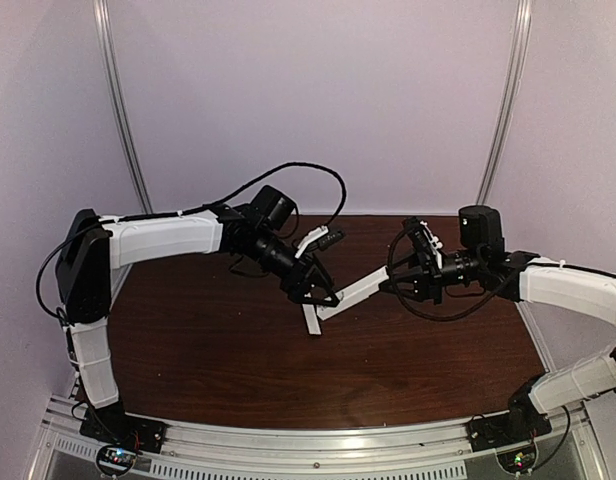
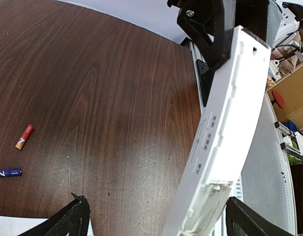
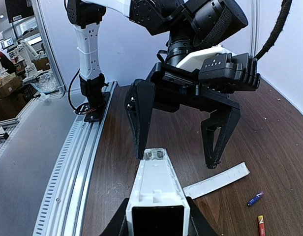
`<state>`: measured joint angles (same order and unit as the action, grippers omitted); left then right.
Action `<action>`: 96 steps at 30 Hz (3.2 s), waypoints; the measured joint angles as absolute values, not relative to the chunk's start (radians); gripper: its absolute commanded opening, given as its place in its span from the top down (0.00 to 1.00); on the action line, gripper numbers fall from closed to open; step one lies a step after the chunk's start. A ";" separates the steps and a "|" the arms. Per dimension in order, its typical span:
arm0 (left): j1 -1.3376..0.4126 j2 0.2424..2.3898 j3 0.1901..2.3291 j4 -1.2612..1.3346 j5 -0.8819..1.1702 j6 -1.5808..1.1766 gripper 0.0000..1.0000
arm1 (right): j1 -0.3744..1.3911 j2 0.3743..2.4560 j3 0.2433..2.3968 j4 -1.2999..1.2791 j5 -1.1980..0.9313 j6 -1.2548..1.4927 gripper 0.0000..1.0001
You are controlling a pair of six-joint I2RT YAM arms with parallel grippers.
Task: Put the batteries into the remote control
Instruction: Remove the battery cover from the remote control, then pass from the right arm to the left, then pick up the battery at the center of the board.
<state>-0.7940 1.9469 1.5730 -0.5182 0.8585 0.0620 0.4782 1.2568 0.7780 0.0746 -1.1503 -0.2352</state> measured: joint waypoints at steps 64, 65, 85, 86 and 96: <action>-0.923 2.121 1.766 -0.371 1.360 -0.168 0.70 | 0.552 1.309 0.992 -0.435 -1.279 -0.817 1.00; -0.924 2.121 1.770 -0.372 1.362 -0.167 0.74 | 0.552 1.307 0.991 -0.435 -1.278 -0.817 1.00; -0.911 2.131 1.775 -0.329 1.245 -0.268 1.00 | 0.532 1.222 0.911 -0.124 -1.069 -0.412 0.00; -0.906 2.128 1.772 -0.311 1.227 -0.287 1.00 | 0.527 1.213 0.902 -0.093 -1.051 -0.369 0.00; -0.743 1.938 1.554 0.003 0.860 -0.545 1.00 | 0.517 1.192 0.890 0.062 -0.891 -0.038 0.00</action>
<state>-0.7433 1.9385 1.5536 0.0032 0.8604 -0.5449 0.5167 1.1919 0.8902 0.0624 -0.8906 -0.0383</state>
